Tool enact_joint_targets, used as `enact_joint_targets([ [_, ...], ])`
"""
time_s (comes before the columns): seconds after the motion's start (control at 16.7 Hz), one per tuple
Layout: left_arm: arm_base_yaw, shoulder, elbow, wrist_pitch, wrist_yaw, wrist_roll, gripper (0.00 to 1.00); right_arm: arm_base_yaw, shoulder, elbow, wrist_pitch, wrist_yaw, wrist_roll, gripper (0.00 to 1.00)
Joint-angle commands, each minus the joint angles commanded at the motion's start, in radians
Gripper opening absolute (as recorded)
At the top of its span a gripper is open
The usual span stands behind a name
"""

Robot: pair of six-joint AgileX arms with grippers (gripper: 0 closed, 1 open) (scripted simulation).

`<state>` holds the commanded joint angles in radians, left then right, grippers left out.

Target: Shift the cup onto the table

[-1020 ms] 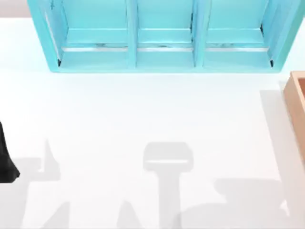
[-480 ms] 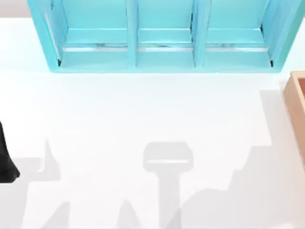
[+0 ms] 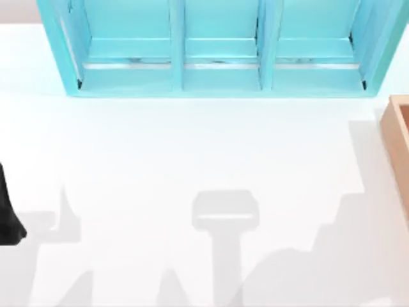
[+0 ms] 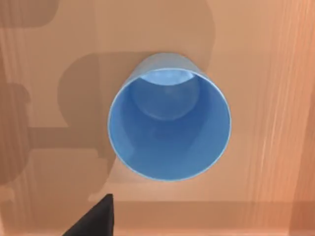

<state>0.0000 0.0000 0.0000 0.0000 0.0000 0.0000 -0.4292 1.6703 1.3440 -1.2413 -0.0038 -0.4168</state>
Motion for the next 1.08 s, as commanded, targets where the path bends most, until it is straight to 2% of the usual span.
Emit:
enact_joint_targets([
  [0.54,0.000,0.000,0.000,0.000,0.000,0.000,1.00,0.003,0.089,-0.254,0.349,0.000,0.005,1.00],
  [0.9,0.000,0.000,0.000,0.000,0.000,0.000,1.00,0.001,0.101,-0.278,0.378,0.000,0.004,1.00],
  [1.08,0.000,0.000,0.000,0.000,0.000,0.000,1.00,0.001,0.101,-0.278,0.378,0.000,0.004,0.77],
])
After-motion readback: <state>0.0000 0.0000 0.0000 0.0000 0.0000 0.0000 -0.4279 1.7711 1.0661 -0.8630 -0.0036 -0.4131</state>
